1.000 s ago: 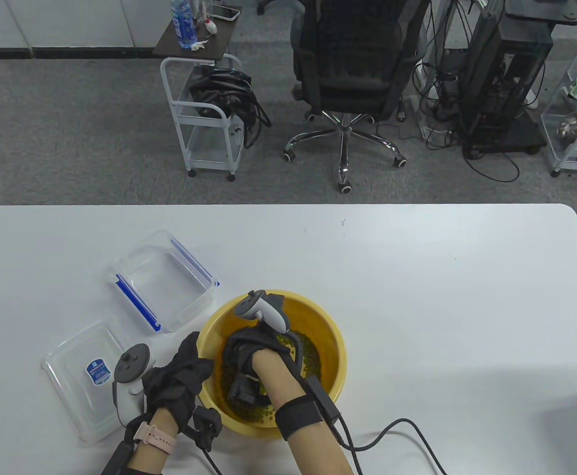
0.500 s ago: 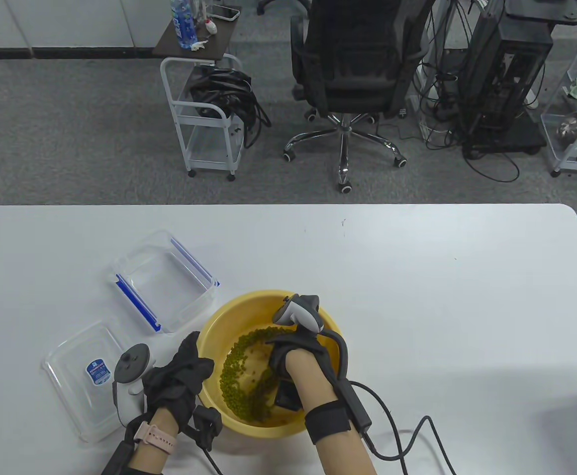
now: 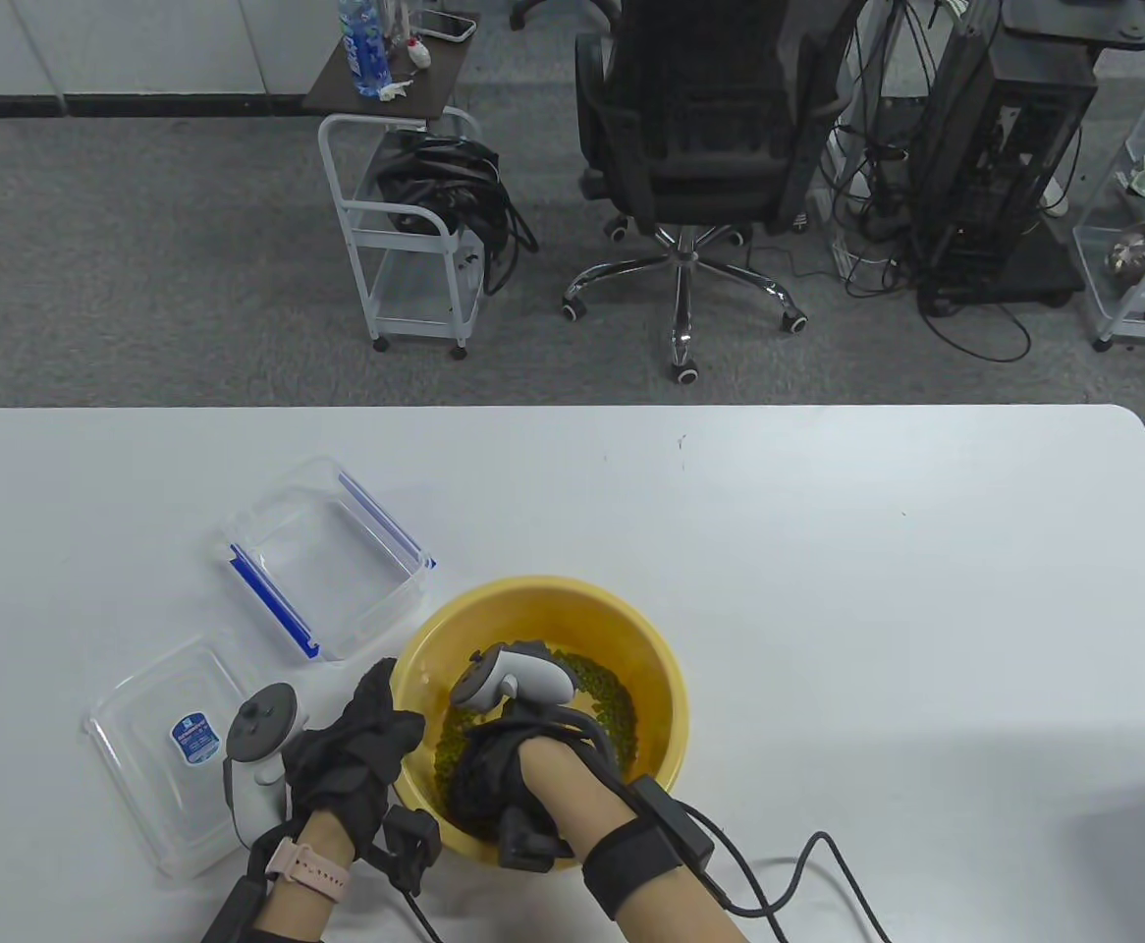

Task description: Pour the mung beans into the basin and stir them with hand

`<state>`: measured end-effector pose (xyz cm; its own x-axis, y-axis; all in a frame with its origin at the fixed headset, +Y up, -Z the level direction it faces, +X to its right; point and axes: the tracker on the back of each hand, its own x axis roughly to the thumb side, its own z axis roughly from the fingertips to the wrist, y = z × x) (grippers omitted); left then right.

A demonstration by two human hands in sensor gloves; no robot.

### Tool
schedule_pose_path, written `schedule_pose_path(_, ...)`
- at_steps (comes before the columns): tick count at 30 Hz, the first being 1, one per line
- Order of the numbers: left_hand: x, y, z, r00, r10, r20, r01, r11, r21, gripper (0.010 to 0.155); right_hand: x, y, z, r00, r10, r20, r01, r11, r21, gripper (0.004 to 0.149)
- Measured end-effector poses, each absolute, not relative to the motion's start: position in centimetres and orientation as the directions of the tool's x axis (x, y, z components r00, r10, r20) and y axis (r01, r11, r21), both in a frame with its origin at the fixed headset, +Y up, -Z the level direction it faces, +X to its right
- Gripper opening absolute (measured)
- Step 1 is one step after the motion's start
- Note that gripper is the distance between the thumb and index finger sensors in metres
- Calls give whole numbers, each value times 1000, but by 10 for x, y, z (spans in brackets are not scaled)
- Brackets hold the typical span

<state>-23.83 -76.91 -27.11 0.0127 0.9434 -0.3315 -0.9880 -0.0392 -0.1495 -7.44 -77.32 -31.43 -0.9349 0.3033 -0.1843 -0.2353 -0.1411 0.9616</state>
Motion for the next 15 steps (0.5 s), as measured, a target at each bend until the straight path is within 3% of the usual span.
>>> schedule_pose_path(2, -238, -769, -271, 14, 943, -332, -988, -38, -151, 72, -77, -770, -326, -911, 331, -247, -314, -165, 935, 54)
schedule_pose_path(5, -238, -769, -271, 13, 943, -332, -988, -39, -152, 72, -72, -767, -349, -906, 289, -309, -408, -405, 818, 53)
schedule_pose_path(8, -238, -769, -271, 12, 943, -333, -987, -42, -152, 72, -59, -764, -363, -920, 217, -327, -390, -588, 708, 52)
schedule_pose_path(15, -238, -769, -271, 10, 943, -334, -988, -42, -150, 72, -20, -761, -365, -926, 104, -362, -348, -607, 715, 52)
